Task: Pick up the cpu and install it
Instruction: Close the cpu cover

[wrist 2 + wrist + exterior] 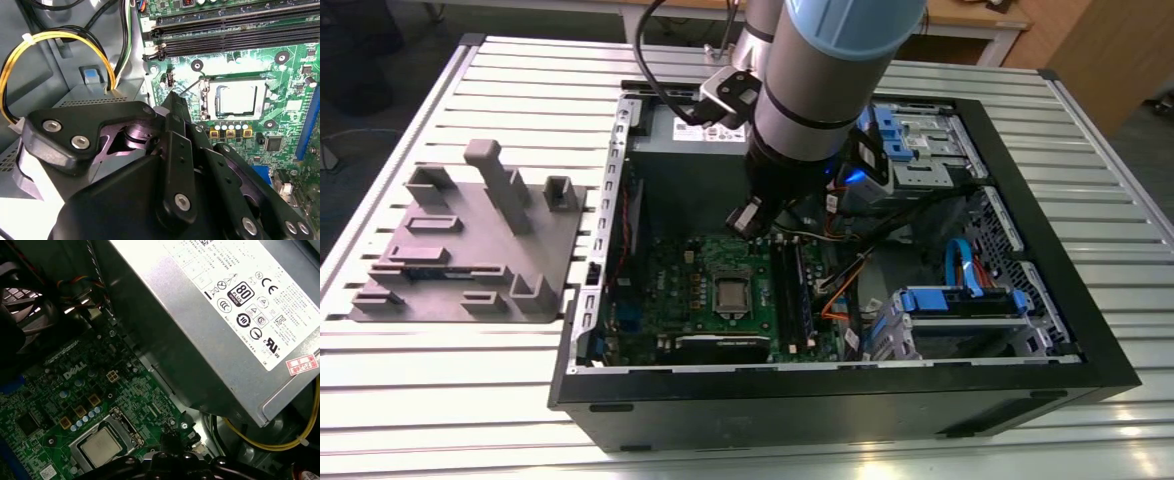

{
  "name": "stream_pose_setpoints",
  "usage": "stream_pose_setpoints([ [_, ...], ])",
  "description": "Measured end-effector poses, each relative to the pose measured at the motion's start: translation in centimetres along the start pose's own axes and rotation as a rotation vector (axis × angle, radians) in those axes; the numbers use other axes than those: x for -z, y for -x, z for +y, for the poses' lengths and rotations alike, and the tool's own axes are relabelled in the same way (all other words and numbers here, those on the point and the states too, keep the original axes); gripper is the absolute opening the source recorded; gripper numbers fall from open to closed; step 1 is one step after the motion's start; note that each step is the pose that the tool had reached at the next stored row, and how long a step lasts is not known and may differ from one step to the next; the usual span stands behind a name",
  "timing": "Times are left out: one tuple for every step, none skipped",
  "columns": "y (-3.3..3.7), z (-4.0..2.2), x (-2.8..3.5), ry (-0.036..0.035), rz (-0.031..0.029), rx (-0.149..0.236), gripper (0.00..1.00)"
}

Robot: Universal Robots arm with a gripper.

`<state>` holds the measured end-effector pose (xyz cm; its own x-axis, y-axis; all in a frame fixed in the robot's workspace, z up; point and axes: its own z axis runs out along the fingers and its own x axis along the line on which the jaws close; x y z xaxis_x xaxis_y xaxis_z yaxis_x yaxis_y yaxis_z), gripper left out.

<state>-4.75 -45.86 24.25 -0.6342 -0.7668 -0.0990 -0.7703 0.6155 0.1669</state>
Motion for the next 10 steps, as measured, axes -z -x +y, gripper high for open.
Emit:
stream_pose_setpoints([
  [0.0, 0.0, 0.0, 0.0, 0.0001, 0.0, 0.1],
  [0.0, 0.0, 0.0, 0.0, 0.0, 0.0, 0.1],
  [0.0, 0.0, 0.0, 0.0, 0.0, 0.0, 0.1],
  [0.0, 0.0, 0.0, 0.0, 0.0, 0.0, 0.1],
  [0.0, 0.01, 0.0, 0.0, 0.0, 0.0, 0.1],
  [-0.01, 0.01, 0.0, 0.0, 0.0001, 0.0, 0.1],
  [0.0, 0.01, 0.0, 0.0, 0.0, 0.0, 0.1],
  [-0.01, 0.01, 0.0, 0.0, 0.0001, 0.0, 0.1],
  [-0.03, -0.01, 0.01, 0.0, 0.0001, 0.0, 0.1],
  [-0.08, -0.04, 0.02, 0.0, 0.0001, 0.0, 0.1],
])
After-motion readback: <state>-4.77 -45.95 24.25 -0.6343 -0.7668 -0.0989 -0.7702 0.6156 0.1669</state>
